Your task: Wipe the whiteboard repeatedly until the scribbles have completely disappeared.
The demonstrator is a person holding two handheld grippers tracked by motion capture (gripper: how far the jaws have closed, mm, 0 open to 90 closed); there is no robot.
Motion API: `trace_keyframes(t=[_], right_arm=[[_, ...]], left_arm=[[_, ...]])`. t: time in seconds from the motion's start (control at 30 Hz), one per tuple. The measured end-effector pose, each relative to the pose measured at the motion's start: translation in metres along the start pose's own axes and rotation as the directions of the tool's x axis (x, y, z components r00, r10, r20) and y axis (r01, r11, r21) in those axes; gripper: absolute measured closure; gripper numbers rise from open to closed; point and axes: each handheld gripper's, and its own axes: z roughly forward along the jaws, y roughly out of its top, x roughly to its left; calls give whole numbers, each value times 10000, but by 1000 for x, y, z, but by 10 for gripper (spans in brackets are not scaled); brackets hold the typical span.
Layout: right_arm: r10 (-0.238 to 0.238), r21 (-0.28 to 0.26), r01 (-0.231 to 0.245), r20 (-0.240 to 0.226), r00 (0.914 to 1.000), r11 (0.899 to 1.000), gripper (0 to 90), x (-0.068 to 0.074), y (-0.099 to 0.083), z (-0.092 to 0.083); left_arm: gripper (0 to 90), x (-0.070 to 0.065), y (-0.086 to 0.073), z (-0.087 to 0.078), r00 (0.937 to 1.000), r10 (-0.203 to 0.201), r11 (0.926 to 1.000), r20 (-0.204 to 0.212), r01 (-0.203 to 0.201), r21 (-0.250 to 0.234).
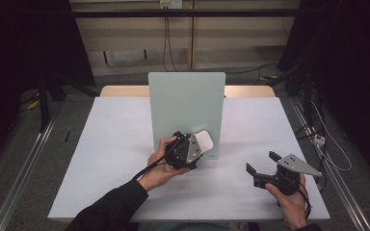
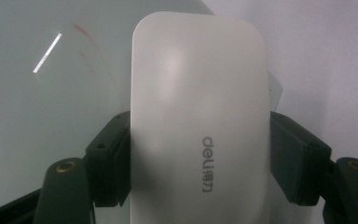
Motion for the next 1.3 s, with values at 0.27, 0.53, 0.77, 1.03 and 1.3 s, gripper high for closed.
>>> trace_keyframes(t=[0.27, 0.53, 0.77, 1.03, 1.3], right_arm=[[14, -1, -14, -28, 10000, 10000, 61, 0, 0, 0], [23, -9, -23, -6, 10000, 10000, 61, 0, 0, 0], [14, -7, -14, -7, 10000, 10000, 61, 0, 0, 0], [23, -2, -23, 6, 10000, 10000, 61, 0, 0, 0], [9, 16, -9, -2, 10000, 10000, 61, 0, 0, 0]], left_arm=[[303, 20, 13, -9, 9986, -495, 9985, -162, 491, -258], [303, 38, 23, -18, 9946, -796, 9948, -665, 750, -686], [303, 9, 5, -5, 10000, -48, 10000, -61, 48, 65], [303, -2, -16, -5, 9993, 76, 9983, 360, -96, 566], [303, 40, -19, -35, 9949, -815, 9965, -588, 803, -226]])
